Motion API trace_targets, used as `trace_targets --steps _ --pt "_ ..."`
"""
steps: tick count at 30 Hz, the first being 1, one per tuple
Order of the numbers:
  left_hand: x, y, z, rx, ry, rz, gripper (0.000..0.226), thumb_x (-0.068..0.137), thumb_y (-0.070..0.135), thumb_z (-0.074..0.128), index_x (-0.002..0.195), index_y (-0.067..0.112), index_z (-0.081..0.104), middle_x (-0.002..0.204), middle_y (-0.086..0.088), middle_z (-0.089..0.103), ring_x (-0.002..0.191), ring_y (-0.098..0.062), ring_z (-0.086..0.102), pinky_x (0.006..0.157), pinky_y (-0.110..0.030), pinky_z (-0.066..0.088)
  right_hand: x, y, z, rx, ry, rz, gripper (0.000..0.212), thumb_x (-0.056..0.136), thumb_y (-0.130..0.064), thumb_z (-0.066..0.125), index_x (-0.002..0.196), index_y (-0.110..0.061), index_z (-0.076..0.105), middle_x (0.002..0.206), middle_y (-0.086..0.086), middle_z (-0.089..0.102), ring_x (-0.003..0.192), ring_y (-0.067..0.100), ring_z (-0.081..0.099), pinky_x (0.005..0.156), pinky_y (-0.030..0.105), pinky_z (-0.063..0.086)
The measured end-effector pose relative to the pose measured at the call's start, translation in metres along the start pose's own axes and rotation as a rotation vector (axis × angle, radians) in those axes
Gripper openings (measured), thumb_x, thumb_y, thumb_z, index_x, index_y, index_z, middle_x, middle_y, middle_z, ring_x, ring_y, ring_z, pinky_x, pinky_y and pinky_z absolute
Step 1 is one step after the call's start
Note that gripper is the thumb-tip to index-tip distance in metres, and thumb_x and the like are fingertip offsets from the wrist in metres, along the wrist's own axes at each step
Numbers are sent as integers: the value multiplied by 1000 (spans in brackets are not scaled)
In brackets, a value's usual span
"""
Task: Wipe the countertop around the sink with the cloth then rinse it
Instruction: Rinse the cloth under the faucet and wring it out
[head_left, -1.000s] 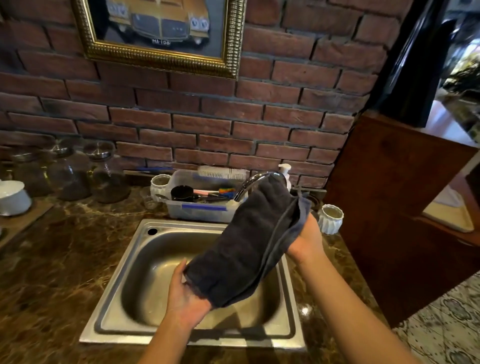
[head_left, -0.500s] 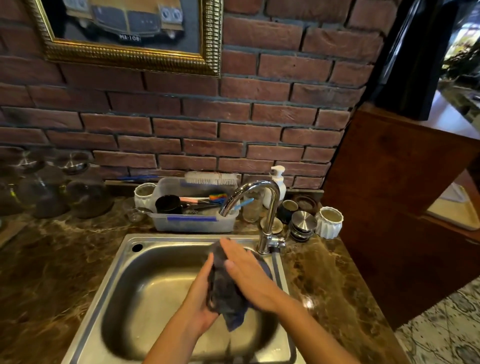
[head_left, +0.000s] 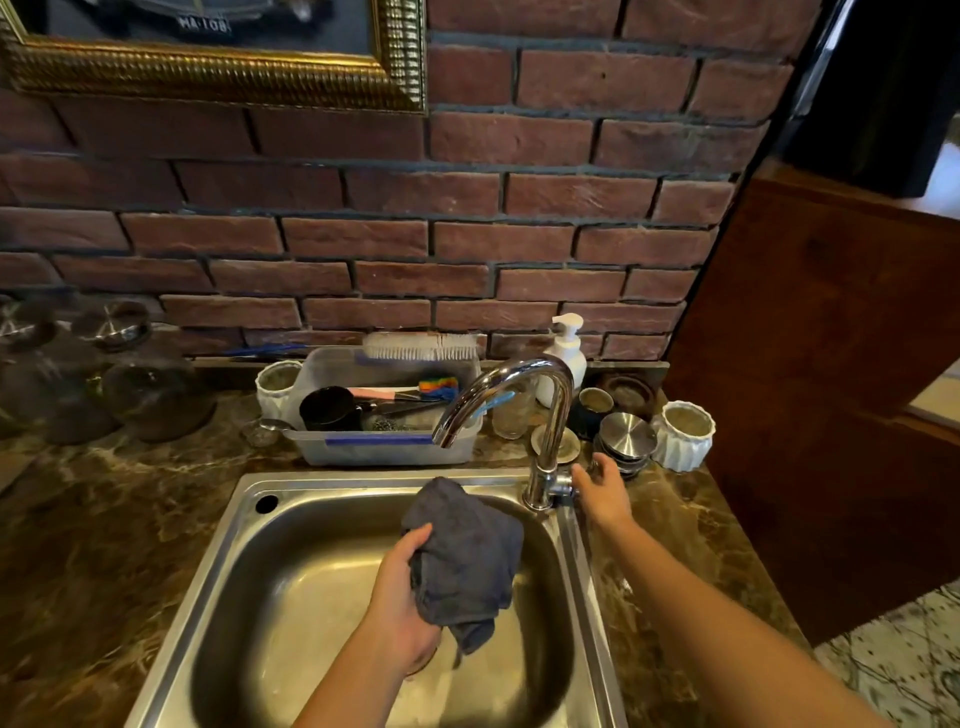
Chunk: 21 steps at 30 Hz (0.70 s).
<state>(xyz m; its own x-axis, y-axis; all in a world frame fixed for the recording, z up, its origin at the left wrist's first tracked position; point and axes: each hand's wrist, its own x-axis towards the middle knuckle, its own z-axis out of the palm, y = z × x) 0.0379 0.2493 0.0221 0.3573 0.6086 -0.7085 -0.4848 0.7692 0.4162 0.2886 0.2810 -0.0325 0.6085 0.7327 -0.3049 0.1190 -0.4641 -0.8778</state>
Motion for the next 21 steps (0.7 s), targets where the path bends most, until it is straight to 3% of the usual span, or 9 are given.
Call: trace_targets --steps 4,7,14,21 --pt "11 10 10 32 29 16 23 87 23 63 103 7 67 94 -18 73 100 -38 64 76 -42 51 21 1 -3 -194 69 -3 30 100 -24 49 126 -10 56 121 14 61 109 30 57 90 39 44" --pt "22 17 19 57 46 16 22 94 25 58 98 4 65 101 -16 69 101 -31 63 81 -40 48 31 5 -3 -297 96 0 26 101 -23 46 119 -11 61 114 15 64 103 31 59 87 42 48" --pt "34 33 19 114 54 51 27 93 27 60 112 7 65 110 -19 70 106 -36 65 81 -42 52 40 8 -1 -280 152 40 28 102 -21 43 115 -11 65 110 16 66 99 31 60 80 38 46" --pt "29 38 20 56 23 38 27 92 24 61 112 7 64 106 -18 71 100 -36 66 78 -43 53 42 8 1 -221 180 90 26 101 -16 44 110 -11 67 114 17 65 105 34 58 88 40 46"
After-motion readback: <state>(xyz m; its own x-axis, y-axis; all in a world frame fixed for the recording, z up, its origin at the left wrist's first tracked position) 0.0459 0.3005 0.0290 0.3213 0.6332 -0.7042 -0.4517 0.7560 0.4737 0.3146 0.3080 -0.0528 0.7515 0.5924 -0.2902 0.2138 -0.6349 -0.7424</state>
